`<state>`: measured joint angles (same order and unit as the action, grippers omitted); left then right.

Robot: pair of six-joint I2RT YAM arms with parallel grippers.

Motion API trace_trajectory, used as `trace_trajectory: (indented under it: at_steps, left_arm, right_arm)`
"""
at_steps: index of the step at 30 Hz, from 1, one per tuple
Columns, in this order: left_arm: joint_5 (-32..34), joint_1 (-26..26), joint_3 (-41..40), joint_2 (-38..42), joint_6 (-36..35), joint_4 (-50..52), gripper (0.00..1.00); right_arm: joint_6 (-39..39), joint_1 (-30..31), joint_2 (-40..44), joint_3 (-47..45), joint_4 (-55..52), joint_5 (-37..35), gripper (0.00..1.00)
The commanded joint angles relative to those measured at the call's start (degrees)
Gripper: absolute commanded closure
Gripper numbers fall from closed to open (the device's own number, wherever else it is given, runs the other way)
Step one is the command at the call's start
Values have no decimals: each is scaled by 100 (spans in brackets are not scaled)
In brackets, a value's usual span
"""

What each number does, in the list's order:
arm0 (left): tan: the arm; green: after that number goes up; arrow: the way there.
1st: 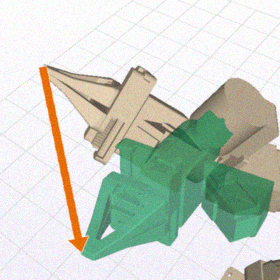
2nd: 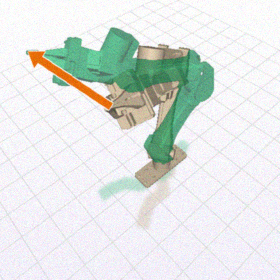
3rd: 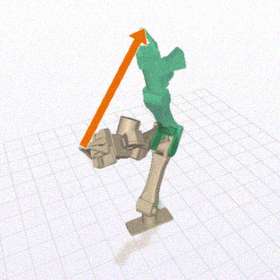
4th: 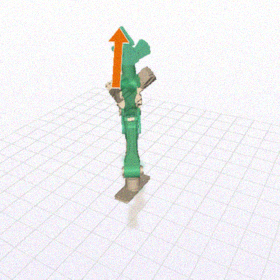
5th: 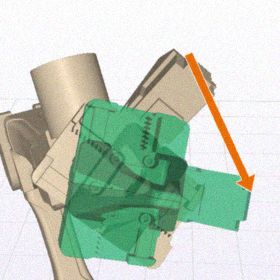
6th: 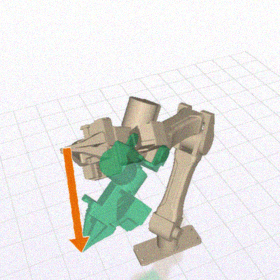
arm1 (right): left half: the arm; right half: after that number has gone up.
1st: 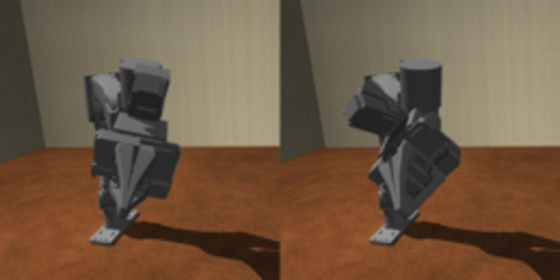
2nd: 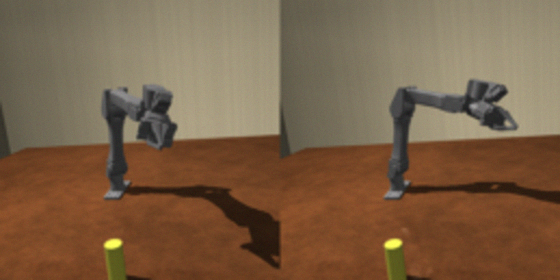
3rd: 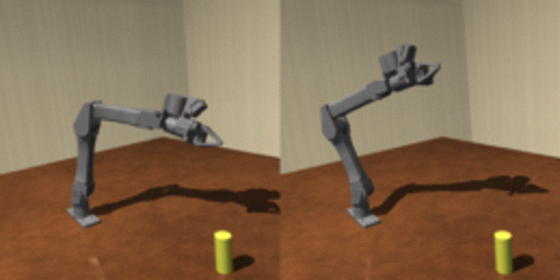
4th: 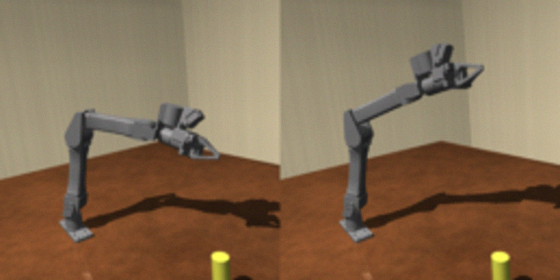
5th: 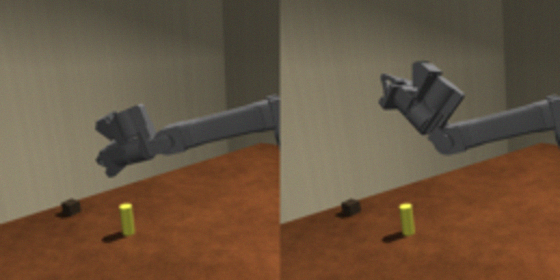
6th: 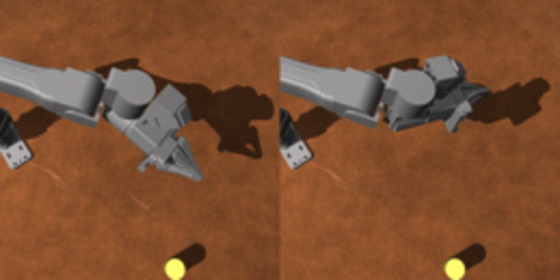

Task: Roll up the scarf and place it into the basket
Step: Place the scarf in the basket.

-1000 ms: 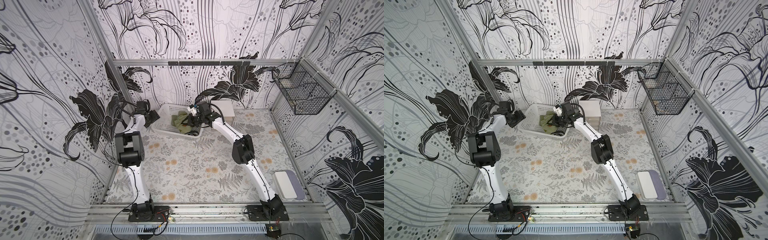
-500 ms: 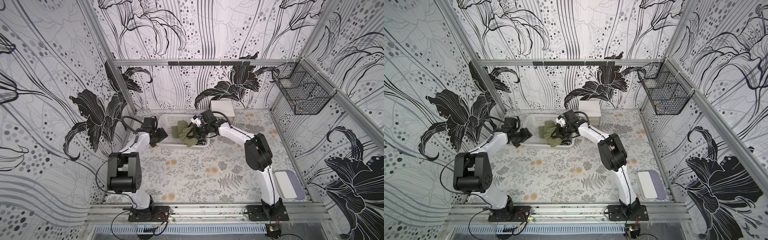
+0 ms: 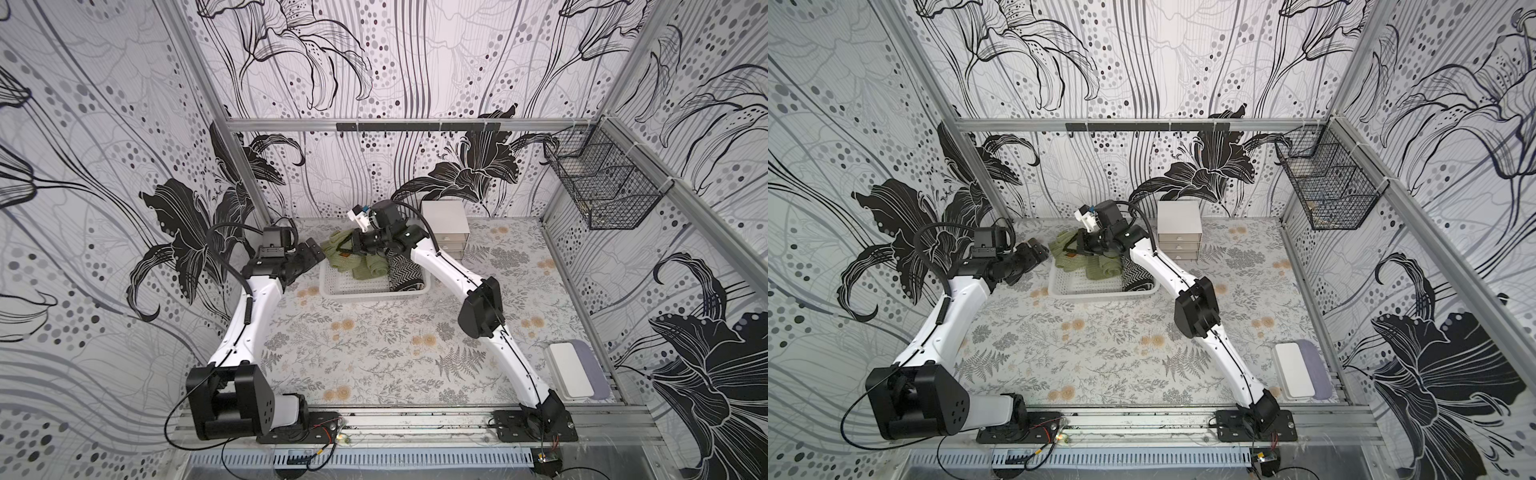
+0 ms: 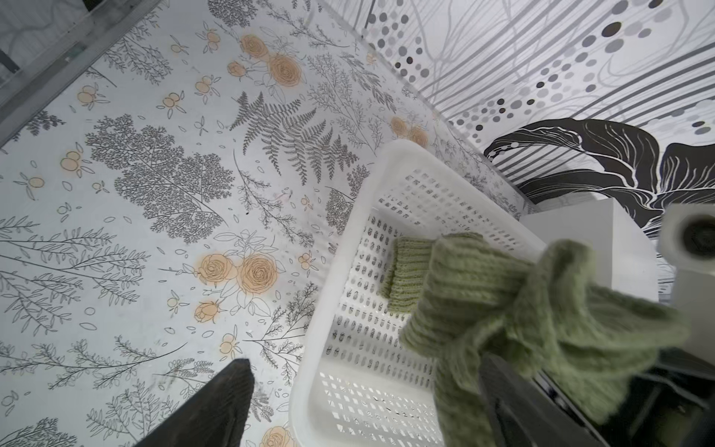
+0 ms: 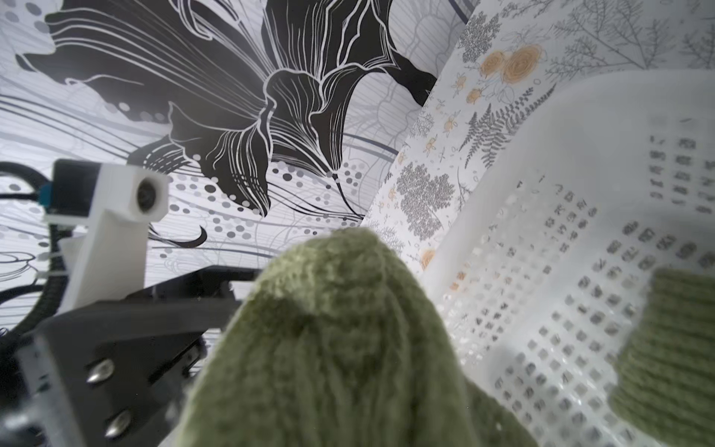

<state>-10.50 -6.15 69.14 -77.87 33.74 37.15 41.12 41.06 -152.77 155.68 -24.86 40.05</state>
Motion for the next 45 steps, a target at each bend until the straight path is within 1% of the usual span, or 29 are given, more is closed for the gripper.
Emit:
trace_trajectory:
  at_steps: [1, 4, 6, 8, 9, 11, 14, 16, 19, 26, 28, 32, 34, 36, 40, 44, 45]
  left_arm:
    - [-146, -82, 239, -141, -223, 99, 6]
    - [-511, -75, 253, -272, -219, -149, 6]
    - [-809, -63, 196, -348, -201, -396, 6]
    - [-1024, -18, 174, -440, -206, -558, 5]
    - [-1062, 27, 203, -484, -234, -569, 5]
    - [-1154, 144, 298, -604, -293, -564, 0]
    - [-1143, 335, 380, -716, -337, -566, 1]
    - [-1138, 429, 374, -739, -333, -604, 1]
    - [-1112, 532, 350, -764, -341, -603, 1]
    - [-946, 545, 173, -610, -420, -512, 1]
    - [-876, 548, 136, -611, -442, -472, 1]
    - [-705, 549, 57, -610, -329, -475, 1]
    - [-624, 550, 27, -580, -298, -515, 1]
    - [-553, 550, 57, -593, -289, -465, 1]
    - [-617, 545, 35, -642, -267, -502, 1]
    - [-608, 555, -73, -576, -261, -476, 1]
    - [-569, 553, -121, -527, -275, -471, 1]
  right_arm:
    - [418, -87, -775, 606, -401, -232, 100]
    - [676, -98, -855, 26, 317, -357, 100]
    - [759, -98, -1099, 162, 507, -353, 100]
    - [821, -84, -1409, 599, 532, -314, 100]
    - [832, -89, -1479, 659, 568, -335, 100]
    - [849, -93, -1440, 509, 694, -433, 100]
    - [806, -98, -1344, 288, 853, -514, 71]
    - [768, -98, -1338, 314, 846, -556, 58]
    - [575, -82, -1218, 331, 772, -726, 46]
    - [-151, -63, -735, 310, 13, -1409, 36]
    - [-293, -37, -603, 273, -104, -1481, 30]
    - [-363, 15, -372, 199, -83, -1484, 26]
    - [-447, 25, -324, 218, -162, -1572, 21]
    - [-513, 30, -292, 235, -235, -1609, 20]
    - [-660, 30, -252, 224, -343, -1940, 13]
    - [-1103, 27, 82, 133, -722, -2027, 13]
    - [-1338, 29, 239, 13, -940, -1964, 15]
